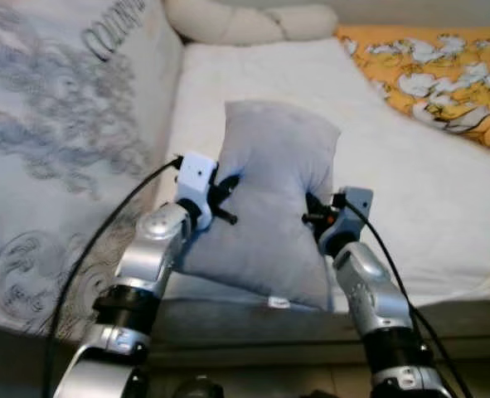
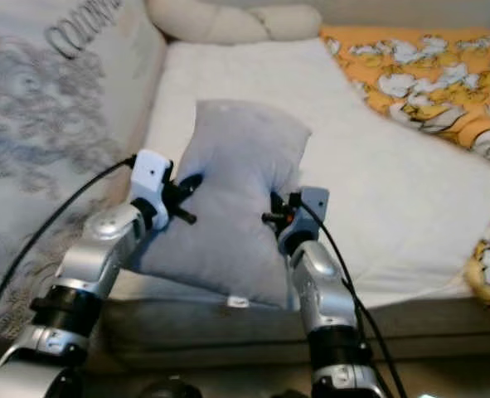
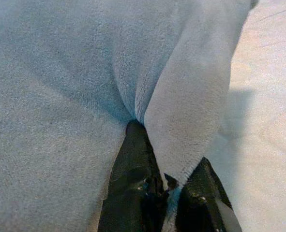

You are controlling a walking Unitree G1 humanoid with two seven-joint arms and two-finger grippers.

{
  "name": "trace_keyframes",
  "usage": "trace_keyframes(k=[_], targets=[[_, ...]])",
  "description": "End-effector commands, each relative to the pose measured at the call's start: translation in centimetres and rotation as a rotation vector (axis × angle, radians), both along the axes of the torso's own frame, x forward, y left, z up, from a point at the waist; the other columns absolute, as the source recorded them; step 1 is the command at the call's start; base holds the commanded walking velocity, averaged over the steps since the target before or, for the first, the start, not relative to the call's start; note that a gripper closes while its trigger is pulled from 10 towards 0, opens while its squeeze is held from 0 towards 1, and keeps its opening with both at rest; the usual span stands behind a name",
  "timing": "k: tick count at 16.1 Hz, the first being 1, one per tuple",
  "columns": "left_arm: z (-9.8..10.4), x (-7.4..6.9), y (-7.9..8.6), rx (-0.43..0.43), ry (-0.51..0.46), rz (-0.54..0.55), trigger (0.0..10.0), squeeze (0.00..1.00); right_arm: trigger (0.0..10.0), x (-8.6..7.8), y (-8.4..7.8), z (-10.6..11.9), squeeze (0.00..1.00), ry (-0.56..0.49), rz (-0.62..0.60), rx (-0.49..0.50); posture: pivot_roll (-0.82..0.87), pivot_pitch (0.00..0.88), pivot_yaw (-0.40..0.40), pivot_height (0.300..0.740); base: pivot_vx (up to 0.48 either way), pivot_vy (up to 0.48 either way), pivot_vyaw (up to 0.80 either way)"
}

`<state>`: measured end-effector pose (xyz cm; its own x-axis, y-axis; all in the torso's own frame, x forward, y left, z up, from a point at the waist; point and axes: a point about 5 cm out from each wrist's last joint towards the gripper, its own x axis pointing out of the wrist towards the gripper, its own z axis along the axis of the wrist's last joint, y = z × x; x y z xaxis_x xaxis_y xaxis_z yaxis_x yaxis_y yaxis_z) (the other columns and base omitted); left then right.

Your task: Clean up the room

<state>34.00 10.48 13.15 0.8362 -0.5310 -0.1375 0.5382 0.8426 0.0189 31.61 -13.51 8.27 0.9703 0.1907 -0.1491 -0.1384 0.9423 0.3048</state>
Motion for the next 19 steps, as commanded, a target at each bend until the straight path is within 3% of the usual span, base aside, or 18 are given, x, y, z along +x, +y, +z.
trace_keyframes(k=[1, 8, 19], targets=[[0.84, 0.21, -0.66, -0.007, -0.039, -0.019, 10.0, 0.00, 10.0, 0.27, -0.36, 0.84, 0.00, -0.037, -0.017, 0.001, 0.03, 0.000, 0.018, 0.740, 0.000, 0.334, 0.00], [1.01, 0.29, -0.42, -0.019, -0.054, -0.012, 10.0, 0.00, 10.0, 0.35, -0.47, 0.75, 0.00, -0.021, -0.006, 0.010, 0.04, 0.000, 0.003, 0.740, 0.000, 0.000, 0.00], [0.82, 0.35, -0.84, -0.013, -0.054, -0.019, 10.0, 0.00, 10.0, 0.25, -0.89, 0.62, 0.00, -0.012, -0.008, -0.014, 0.02, 0.000, 0.004, 0.740, 0.286, 0.000, 0.00]])
